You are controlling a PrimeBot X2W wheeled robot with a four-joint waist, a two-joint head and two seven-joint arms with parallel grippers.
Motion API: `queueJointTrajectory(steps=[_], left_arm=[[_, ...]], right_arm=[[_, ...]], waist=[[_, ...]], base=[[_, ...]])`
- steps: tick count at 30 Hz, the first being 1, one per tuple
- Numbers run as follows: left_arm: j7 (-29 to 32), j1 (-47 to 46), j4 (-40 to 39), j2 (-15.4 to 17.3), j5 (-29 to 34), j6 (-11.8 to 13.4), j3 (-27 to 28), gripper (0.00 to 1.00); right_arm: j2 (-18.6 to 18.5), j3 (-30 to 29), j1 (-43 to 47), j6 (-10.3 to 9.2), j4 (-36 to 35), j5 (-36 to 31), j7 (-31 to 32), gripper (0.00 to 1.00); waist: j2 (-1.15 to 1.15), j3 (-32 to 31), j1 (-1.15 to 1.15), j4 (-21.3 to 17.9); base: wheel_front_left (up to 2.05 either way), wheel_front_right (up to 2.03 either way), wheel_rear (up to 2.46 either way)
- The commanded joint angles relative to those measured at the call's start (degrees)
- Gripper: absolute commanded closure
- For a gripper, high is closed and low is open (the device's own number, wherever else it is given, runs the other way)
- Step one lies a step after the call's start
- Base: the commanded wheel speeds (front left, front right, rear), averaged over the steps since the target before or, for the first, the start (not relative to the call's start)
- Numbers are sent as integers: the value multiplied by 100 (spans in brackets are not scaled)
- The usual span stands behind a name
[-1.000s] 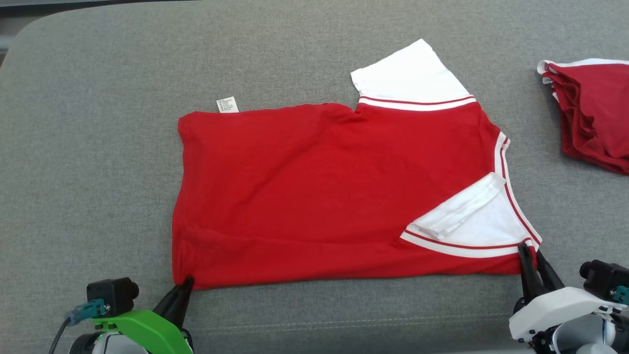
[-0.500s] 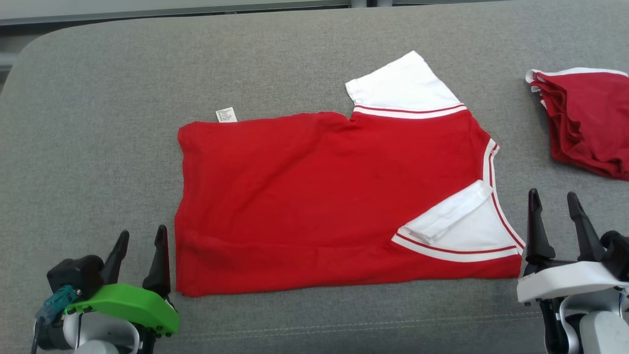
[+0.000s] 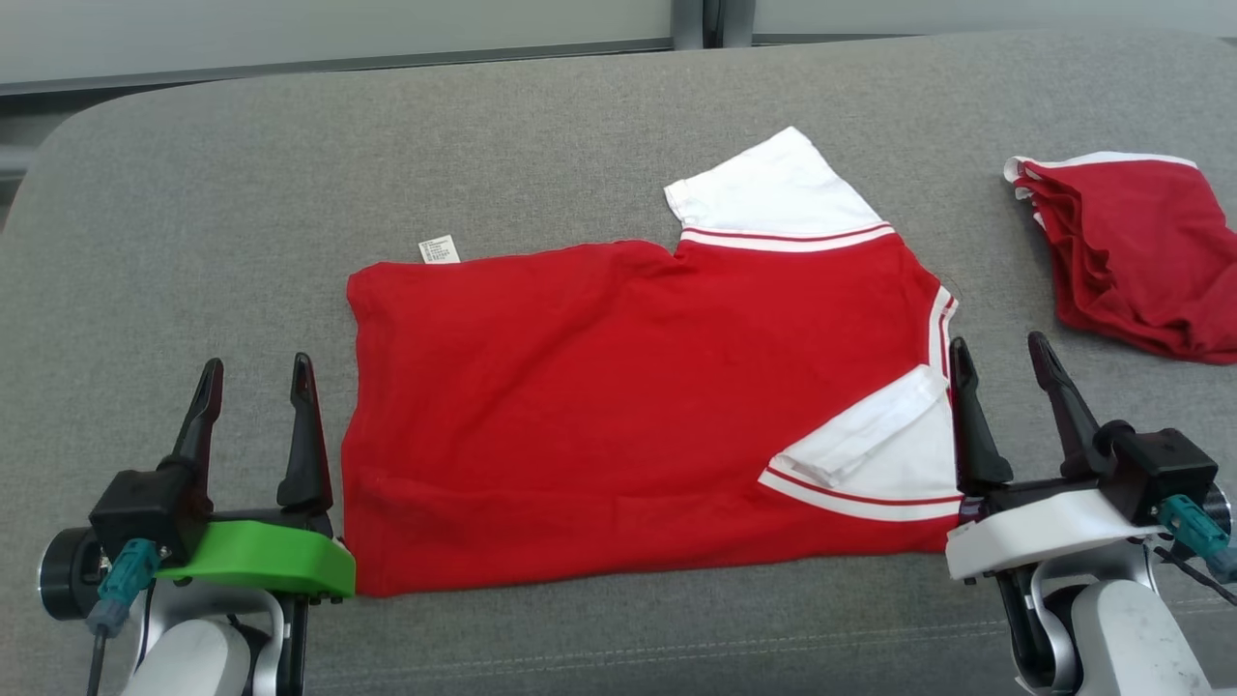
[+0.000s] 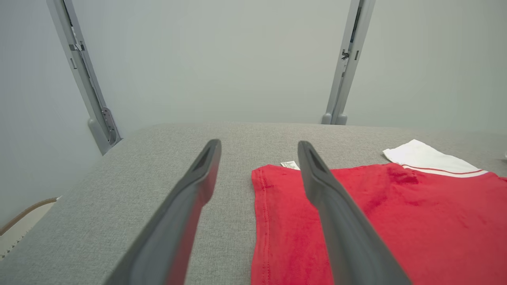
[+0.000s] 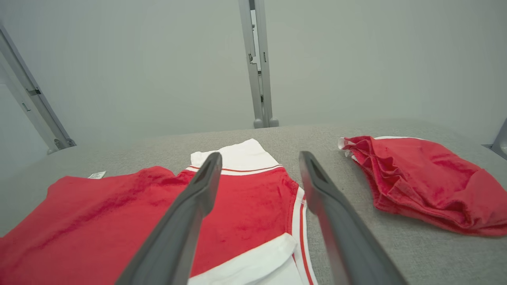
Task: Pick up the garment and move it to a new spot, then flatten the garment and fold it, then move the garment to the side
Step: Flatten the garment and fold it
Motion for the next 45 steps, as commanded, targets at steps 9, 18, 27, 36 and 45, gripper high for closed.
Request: queueJointTrajectory(steps=[9, 18, 27, 36, 45], left_arm=[[33, 167, -78, 13, 195, 86, -224, 0], [110, 212, 25, -48, 153, 48, -380, 0], [228, -108, 196, -68, 94, -87, -484, 0], [810, -802, 700, -198, -344, -618, -619, 0], [1189, -1909, 1418, -423, -634, -1112, -667, 0]], right_arm=[[-42, 61, -110, -3, 221, -84, 173, 0], [-35, 54, 75, -3, 297, -10, 197, 0], [-29, -21, 2, -3, 280, 89, 271, 0], [-639, -23, -1051, -3, 1064, 454, 425, 0], [-1289, 526, -2851, -3, 2319, 1068, 793, 0]], waist=[[0, -200, 0, 165], [0, -402, 0, 245], [0, -369, 0, 225], [0, 137, 0, 187], [0, 1131, 0, 464]], base=[[0, 0, 0], [0, 0, 0], [0, 0, 0], [0, 0, 0], [0, 0, 0]])
